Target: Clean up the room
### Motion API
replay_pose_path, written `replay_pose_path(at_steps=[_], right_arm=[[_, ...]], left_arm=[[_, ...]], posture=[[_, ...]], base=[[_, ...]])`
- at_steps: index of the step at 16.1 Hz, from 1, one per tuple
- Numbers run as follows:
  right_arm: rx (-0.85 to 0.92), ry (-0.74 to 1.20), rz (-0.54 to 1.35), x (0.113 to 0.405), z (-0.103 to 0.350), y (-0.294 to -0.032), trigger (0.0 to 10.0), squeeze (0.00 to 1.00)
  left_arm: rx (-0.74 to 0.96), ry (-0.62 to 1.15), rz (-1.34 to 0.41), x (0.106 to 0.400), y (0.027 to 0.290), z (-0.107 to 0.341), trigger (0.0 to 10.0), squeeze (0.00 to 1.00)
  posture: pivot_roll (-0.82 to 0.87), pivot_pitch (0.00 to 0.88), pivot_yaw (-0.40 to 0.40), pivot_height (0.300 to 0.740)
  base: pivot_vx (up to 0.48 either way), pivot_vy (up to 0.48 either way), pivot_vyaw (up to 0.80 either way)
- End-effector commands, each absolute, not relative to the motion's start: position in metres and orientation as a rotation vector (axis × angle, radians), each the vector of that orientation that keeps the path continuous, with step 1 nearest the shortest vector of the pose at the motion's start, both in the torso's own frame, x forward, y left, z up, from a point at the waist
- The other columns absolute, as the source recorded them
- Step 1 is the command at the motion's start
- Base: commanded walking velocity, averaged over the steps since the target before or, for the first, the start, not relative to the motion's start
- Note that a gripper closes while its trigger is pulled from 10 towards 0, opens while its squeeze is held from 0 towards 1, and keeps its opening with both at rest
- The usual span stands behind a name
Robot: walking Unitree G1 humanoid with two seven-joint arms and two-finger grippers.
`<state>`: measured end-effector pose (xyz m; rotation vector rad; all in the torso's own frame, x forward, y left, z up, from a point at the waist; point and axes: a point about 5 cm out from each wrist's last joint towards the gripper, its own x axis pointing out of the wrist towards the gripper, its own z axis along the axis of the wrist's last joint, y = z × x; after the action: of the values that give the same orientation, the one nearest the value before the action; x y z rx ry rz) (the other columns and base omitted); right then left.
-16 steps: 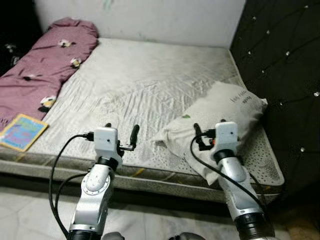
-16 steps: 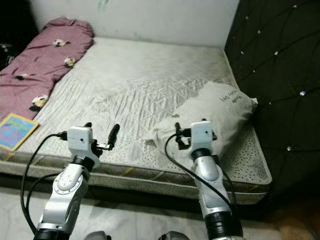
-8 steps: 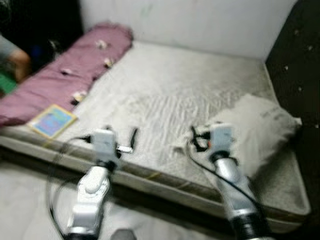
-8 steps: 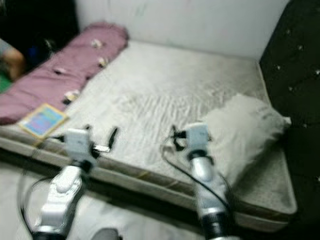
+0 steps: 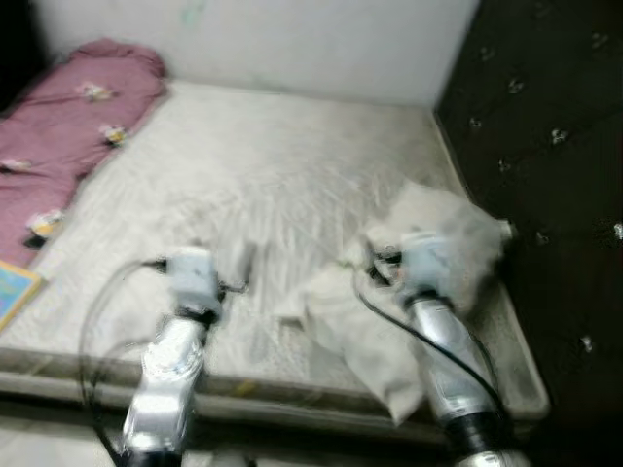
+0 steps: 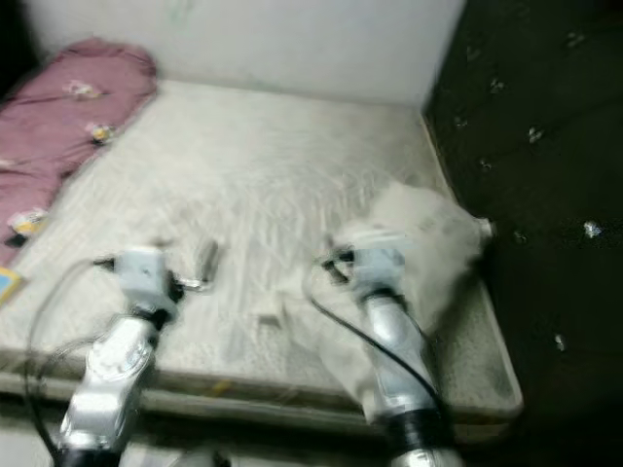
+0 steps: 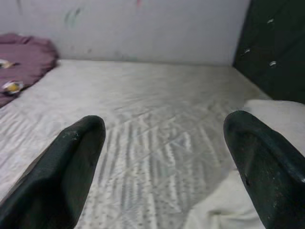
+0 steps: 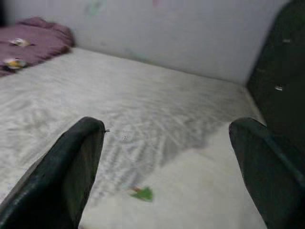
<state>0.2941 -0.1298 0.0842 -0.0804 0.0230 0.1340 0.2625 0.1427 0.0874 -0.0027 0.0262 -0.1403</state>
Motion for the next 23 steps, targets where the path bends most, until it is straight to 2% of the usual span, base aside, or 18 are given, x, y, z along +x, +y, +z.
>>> replay_pose_path(at_steps=[1, 3, 6, 10, 19, 23], right_arm=[[-0.099, 0.032, 0.088, 0.293, 0.083, -0.146, 10.0, 0.0], [-0.097, 0.034, 0.075, 0.294, 0.082, -0.147, 10.0, 0.0], [-0.097, 0.031, 0.067, 0.294, 0.083, -0.147, 10.0, 0.0], [-0.085, 0.043, 0.088, 0.291, 0.078, -0.142, 10.0, 0.0], [-0.085, 0.066, 0.088, 0.292, 0.073, -0.143, 10.0, 0.0], [-0.087, 0.038, 0.079, 0.292, 0.078, -0.146, 10.0, 0.0]], left_arm=[[-0.007, 0.026, -0.164, 0.264, 0.132, 0.089, 10.0, 0.0], [-0.007, 0.022, -0.159, 0.265, 0.133, 0.089, 10.0, 0.0], [0.027, 0.013, -0.159, 0.266, 0.135, 0.091, 10.0, 0.0], [0.034, 0.021, -0.182, 0.264, 0.135, 0.09, 10.0, 0.0], [0.009, 0.008, -0.181, 0.268, 0.131, 0.091, 10.0, 0.0], [-0.012, 0.003, -0.146, 0.267, 0.134, 0.091, 10.0, 0.0]], posture=[[-0.01, 0.0, -0.043, 0.74], [0.0, 0.0, -0.047, 0.74], [0.0, 0.0, -0.045, 0.74], [0.0, 0.0, -0.007, 0.74], [-0.01, 0.0, -0.016, 0.74], [-0.02, 0.0, -0.024, 0.74]], base=[[0.0, 0.0, 0.0], [0.0, 0.0, 0.0], [0.0, 0.0, -0.72], [0.0, 0.0, -0.11], [0.0, -0.31, 0.0], [0.0, 0.0, 0.0]])
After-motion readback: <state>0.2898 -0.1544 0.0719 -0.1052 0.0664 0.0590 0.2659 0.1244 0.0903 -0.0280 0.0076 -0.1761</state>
